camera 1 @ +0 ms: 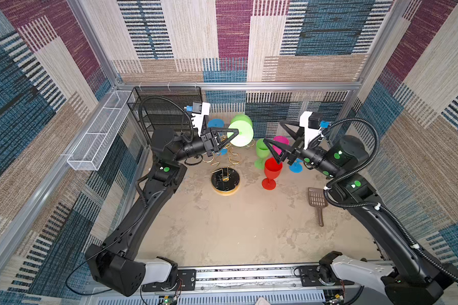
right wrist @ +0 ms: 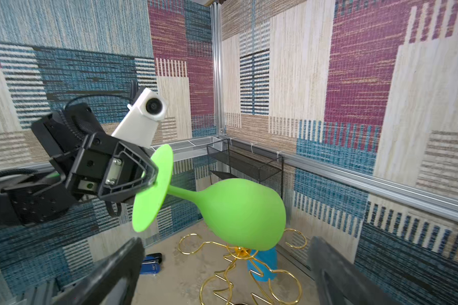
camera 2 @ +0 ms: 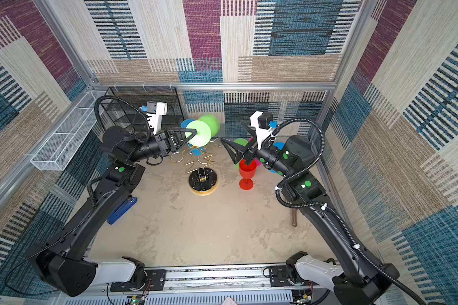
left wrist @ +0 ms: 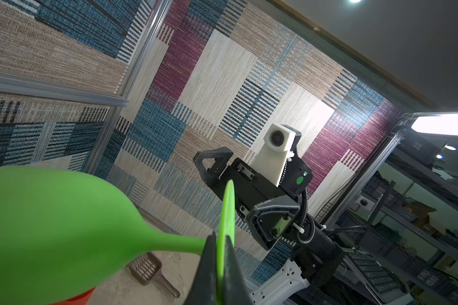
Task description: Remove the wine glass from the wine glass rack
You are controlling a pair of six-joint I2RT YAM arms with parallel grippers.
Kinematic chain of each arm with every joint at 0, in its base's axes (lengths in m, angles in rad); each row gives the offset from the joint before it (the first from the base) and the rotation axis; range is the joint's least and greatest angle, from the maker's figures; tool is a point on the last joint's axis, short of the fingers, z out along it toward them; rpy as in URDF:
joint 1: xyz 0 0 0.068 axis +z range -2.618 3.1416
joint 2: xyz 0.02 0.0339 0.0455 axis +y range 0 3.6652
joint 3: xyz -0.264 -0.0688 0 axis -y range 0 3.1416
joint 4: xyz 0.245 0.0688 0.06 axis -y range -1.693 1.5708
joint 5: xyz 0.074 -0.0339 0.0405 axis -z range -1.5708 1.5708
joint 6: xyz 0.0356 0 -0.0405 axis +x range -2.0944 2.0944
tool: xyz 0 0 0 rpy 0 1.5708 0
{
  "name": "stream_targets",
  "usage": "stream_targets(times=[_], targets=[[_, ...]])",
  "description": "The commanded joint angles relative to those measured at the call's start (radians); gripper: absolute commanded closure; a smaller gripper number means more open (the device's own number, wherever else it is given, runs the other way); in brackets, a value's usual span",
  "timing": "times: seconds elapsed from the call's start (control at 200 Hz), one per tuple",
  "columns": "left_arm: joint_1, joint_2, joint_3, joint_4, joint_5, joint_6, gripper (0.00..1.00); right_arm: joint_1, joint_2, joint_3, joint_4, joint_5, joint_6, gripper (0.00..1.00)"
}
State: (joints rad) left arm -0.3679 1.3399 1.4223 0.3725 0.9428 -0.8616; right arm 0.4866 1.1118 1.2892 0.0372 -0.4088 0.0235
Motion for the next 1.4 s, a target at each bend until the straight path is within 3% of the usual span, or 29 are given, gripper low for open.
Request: stream_targets(times=[0.0,0.15,0.521,0.826,1.397], targets=[[0.007,0.002,0.033,-0.125,0.017,-0.042,1.00,0.001,-0.011,-0.062,0.113,0.001,-0.121,0.01],[0.014,-0.006,0.047,-0.186,0.037,-0.056,1.00,0.004,0.033,-0.106,0.176,-0.080,-0.183,0.01],[0.025,-0.036,0.067,-0.248,0.071,-0.063,1.00,0.078,0.208,-0.062,0.251,-0.079,-0.283,0.01],[0.037,-0.045,0.072,-0.235,0.101,-0.117,1.00,0.102,0.314,-0.013,0.350,-0.051,-0.277,0.01],[0.051,-0.055,0.065,-0.170,0.129,-0.196,1.00,0.136,0.410,0.049,0.375,-0.036,-0.258,0.01]])
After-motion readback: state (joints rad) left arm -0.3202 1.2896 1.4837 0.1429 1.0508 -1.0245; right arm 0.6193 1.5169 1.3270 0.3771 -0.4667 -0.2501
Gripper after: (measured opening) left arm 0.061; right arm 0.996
